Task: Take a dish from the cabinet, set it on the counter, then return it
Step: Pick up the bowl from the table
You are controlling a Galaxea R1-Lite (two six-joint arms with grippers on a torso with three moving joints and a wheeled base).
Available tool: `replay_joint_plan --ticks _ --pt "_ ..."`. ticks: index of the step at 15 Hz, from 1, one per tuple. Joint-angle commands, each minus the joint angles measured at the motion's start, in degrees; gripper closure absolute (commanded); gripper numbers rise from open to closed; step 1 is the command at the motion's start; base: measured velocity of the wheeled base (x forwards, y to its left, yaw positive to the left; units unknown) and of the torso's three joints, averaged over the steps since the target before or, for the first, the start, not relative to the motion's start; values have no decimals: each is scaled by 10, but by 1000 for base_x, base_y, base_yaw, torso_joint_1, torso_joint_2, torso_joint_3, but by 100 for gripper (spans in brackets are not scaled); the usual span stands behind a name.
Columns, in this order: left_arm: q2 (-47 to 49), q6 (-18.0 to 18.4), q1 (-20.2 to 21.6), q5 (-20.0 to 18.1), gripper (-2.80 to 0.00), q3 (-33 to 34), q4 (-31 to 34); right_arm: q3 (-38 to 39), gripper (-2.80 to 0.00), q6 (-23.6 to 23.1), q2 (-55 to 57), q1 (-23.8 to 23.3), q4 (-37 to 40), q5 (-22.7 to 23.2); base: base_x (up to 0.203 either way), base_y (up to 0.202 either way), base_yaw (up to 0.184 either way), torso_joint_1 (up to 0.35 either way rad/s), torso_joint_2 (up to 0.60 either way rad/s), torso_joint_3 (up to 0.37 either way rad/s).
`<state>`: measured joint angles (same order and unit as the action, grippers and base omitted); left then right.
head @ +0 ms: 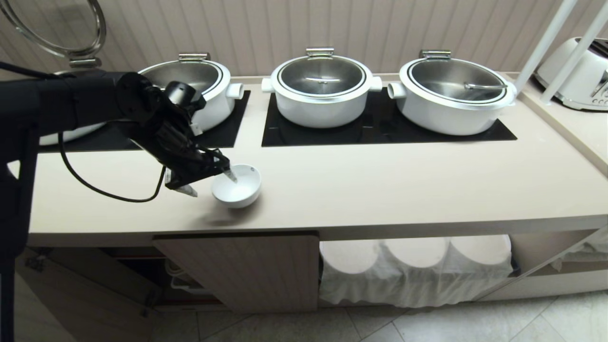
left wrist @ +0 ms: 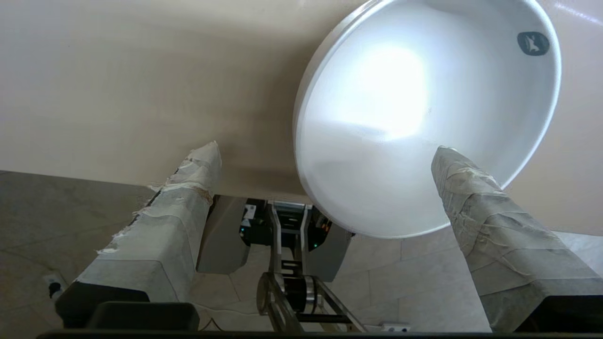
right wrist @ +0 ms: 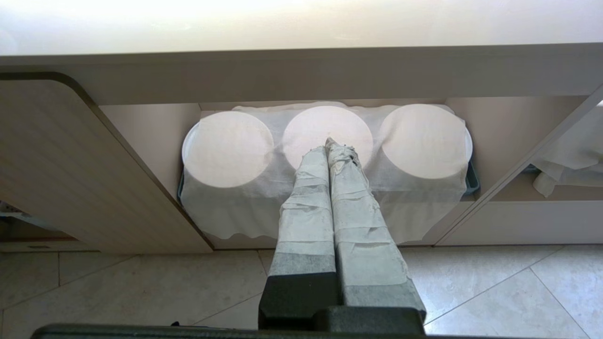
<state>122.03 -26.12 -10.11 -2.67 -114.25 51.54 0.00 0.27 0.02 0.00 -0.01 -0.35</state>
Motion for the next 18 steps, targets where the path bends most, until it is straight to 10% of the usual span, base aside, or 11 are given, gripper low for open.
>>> replay_joint_plan --ticks 1,15,16,18 --pt "13 -2 1 2 -280 0 0 0 0 0 0 0 -1 0 0 0 0 0 0 0" --pt "59 2 2 16 -280 0 -21 0 0 0 0 1 0 0 0 0 0 0 0 0" --pt "60 2 2 16 0 0 -25 0 0 0 0 0 0 0 0 0 0 0 0 0" --pt "62 2 1 20 0 0 -28 0 0 0 0 1 0 0 0 0 0 0 0 0"
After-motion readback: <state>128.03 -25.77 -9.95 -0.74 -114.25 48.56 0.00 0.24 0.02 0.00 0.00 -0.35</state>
